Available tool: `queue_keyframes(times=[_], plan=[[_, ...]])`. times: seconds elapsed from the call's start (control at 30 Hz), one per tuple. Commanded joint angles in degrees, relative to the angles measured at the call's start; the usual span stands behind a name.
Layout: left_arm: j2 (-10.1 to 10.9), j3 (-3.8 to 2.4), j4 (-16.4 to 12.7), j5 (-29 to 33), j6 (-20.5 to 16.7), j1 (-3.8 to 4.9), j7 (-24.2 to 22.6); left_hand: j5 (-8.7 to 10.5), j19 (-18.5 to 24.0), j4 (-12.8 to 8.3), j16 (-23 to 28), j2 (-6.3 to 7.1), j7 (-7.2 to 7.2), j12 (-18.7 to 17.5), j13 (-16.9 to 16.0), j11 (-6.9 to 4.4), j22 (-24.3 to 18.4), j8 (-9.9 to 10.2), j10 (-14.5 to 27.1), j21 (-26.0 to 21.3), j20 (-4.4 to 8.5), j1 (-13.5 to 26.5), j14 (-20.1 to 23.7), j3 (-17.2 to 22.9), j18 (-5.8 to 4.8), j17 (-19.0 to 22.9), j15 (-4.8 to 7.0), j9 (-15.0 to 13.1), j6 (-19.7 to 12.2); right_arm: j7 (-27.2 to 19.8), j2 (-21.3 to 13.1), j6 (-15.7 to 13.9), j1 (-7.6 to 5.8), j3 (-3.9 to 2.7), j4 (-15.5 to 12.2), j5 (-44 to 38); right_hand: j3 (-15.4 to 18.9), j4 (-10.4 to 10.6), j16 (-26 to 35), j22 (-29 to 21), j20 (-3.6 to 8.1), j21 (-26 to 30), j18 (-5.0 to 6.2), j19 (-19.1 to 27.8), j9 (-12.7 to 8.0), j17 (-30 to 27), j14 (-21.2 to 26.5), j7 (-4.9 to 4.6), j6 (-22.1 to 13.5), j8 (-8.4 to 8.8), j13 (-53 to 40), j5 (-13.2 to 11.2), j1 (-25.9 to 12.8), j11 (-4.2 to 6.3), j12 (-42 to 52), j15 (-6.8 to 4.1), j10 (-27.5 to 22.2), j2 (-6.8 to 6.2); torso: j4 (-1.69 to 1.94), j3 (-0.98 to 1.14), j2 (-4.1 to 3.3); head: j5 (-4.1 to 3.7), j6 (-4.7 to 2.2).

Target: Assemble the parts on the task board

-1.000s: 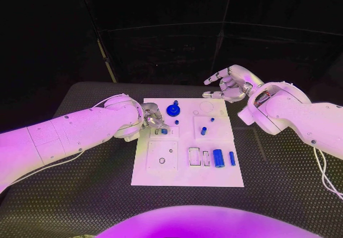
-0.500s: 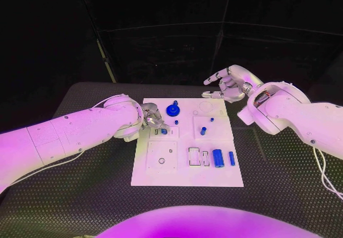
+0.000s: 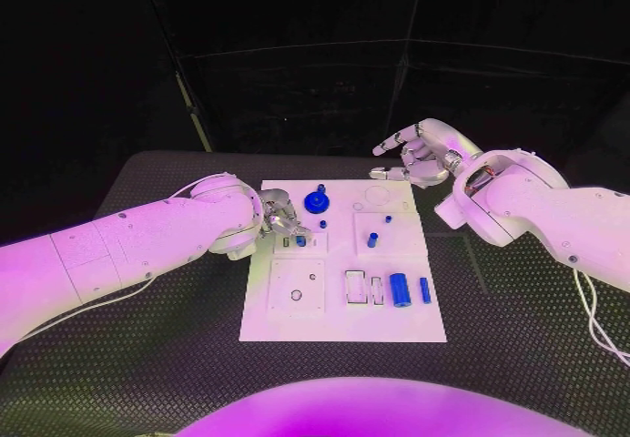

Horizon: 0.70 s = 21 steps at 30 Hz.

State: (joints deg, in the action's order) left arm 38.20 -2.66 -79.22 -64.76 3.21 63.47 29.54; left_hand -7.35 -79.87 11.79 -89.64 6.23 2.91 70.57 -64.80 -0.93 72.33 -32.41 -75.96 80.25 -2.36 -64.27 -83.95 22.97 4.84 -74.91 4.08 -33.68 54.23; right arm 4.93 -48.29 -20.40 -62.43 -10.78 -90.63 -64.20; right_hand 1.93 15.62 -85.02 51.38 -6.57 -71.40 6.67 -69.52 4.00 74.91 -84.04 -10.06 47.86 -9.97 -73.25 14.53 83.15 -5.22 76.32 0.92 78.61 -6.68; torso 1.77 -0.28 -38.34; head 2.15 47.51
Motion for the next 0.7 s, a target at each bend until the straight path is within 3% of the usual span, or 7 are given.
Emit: queue_keyframes(times=[0.03, 0.43, 0.7], plan=[[-0.1, -0.02, 0.0, -0.1, 0.7, 0.04, 0.0, 0.36, -0.4, 0.1, -0.4, 0.12, 0.02, 0.3, -0.1, -0.13, 0.1, 0.1, -0.5, 0.1, 0.17, 0.6, -6.1, -0.7, -1.02, -15.1, 0.23, -0.1, 0.4, -0.4, 0.0, 0.0, -0.10, -0.05, -0.2, -0.2, 0.3, 0.0, 0.3, -0.1, -0.01, 0.2, 0.58, 0.2, -0.1, 3.8, -3.4, 0.12, -0.2, -0.19, 0.1, -0.3, -0.2, 0.35, -0.1, -0.50, 0.0, 0.51, 0.04, 0.00, 0.01, -0.09, 0.10], [-0.3, -0.02, 0.0, -0.1, 1.0, 0.04, 0.0, 0.36, -0.5, 0.6, -0.4, 0.01, -0.17, 0.5, -0.4, -0.29, 0.3, -0.1, -0.7, 0.2, 0.26, 0.7, -6.1, -2.5, -1.05, -15.1, 0.35, -0.4, 0.9, -0.4, -0.1, 0.0, -0.10, -0.05, -0.2, -0.2, 0.3, 0.0, 0.3, -0.1, -0.01, 0.2, 0.58, 0.2, -0.1, 3.8, -3.4, 0.12, -0.2, -0.19, 0.1, -0.3, -0.2, 0.35, -0.1, -0.50, 0.0, 0.52, 0.08, -0.01, 0.02, -0.17, 0.06], [-0.4, -0.02, 0.5, -0.1, 0.3, 0.04, 0.0, 0.42, -0.6, 2.7, -0.4, -0.25, -0.15, 0.6, -0.4, -0.28, 0.4, -0.2, -0.7, 0.1, 0.32, 2.0, -6.1, -6.0, -1.07, -15.1, 0.37, -0.6, 0.9, -0.5, -0.1, 0.0, -0.10, -0.04, -0.2, -0.2, 0.5, 0.1, 0.3, -0.1, -0.01, 0.3, 0.59, 0.2, -0.1, 3.7, -3.4, 0.12, -0.2, -0.22, 0.1, -0.3, -0.4, 0.35, -0.1, -0.50, -0.1, 0.55, 0.04, -0.03, 0.04, -0.15, -0.04]])
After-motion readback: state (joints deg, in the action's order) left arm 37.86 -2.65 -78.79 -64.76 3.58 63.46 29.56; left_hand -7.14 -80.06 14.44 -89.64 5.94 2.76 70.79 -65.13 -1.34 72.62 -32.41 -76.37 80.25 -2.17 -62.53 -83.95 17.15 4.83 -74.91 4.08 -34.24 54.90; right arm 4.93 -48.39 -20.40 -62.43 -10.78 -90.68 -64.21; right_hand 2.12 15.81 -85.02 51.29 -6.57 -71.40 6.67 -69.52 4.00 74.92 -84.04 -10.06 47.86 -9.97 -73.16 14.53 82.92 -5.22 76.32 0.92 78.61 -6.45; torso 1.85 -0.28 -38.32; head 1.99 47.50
